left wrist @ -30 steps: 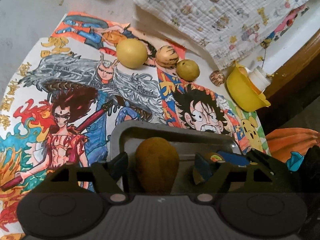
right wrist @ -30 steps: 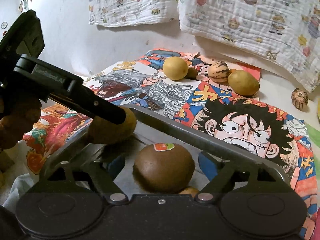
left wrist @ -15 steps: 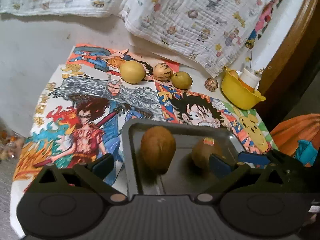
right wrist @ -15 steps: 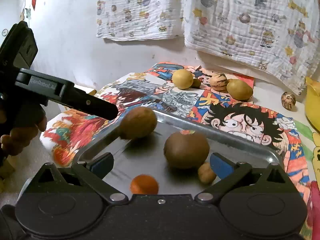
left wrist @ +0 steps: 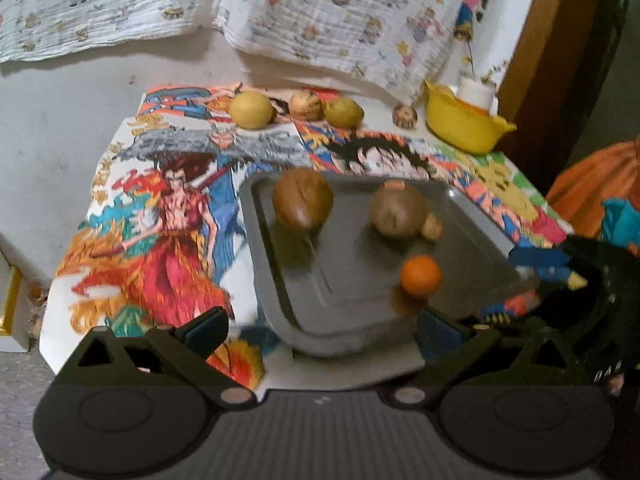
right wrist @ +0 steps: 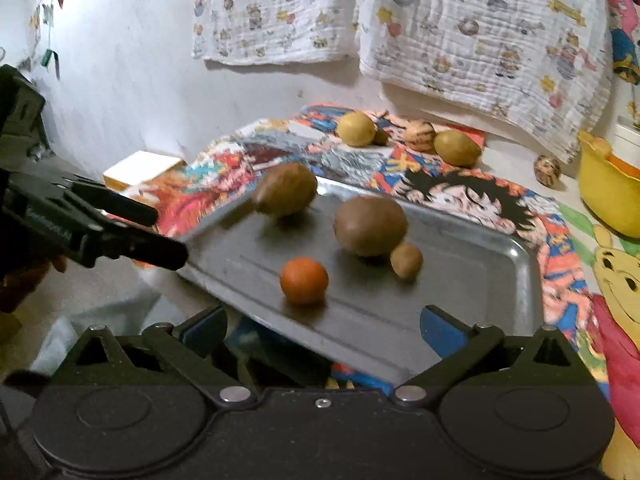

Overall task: Organize fruits
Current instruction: 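Open the left tool onto the tray while the right tool releases its kiwi there, then withdraw both tools from the tray and move toward the yellow pears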

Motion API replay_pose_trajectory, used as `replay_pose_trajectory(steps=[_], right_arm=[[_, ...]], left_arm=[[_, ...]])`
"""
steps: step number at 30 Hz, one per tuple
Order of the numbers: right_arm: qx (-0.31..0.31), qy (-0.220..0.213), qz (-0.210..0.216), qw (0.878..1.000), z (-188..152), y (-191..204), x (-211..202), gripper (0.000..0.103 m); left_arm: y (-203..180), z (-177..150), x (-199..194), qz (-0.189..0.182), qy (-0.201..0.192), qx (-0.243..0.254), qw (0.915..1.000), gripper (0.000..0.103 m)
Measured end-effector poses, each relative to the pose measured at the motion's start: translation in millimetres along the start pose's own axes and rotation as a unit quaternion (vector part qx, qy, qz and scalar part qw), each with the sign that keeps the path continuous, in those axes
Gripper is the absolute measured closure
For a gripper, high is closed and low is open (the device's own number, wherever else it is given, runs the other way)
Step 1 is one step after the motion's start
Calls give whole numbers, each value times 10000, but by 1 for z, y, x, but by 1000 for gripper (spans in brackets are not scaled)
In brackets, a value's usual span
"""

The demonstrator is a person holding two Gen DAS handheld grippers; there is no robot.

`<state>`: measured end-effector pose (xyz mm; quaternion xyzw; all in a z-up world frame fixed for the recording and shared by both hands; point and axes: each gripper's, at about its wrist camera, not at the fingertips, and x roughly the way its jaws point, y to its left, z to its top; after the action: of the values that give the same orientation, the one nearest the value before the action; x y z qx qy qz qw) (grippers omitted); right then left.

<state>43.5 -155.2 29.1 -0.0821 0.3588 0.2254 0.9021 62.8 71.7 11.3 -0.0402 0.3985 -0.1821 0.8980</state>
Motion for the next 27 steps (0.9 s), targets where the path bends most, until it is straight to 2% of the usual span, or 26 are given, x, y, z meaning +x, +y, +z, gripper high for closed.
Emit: replay_pose_trajectory(steps=[5,13,19,27], right_arm=[[75,108,-246,9996,-13,-5,-9,1],[412,311,-718,9961,-25,-24,-18,1],[520,268,-902,9942,-27,-35,-21,1],[581,157,-1011,9931,-9,-53,-14,1]], left_arm=[[-9,-14,1,116,163,138,9997,1],[-14,-21,-3,375,158,118,9991,1],[-11,-17,-10,593,155,167,9980,1],[5,5,-11,828,151,154,9963,1]])
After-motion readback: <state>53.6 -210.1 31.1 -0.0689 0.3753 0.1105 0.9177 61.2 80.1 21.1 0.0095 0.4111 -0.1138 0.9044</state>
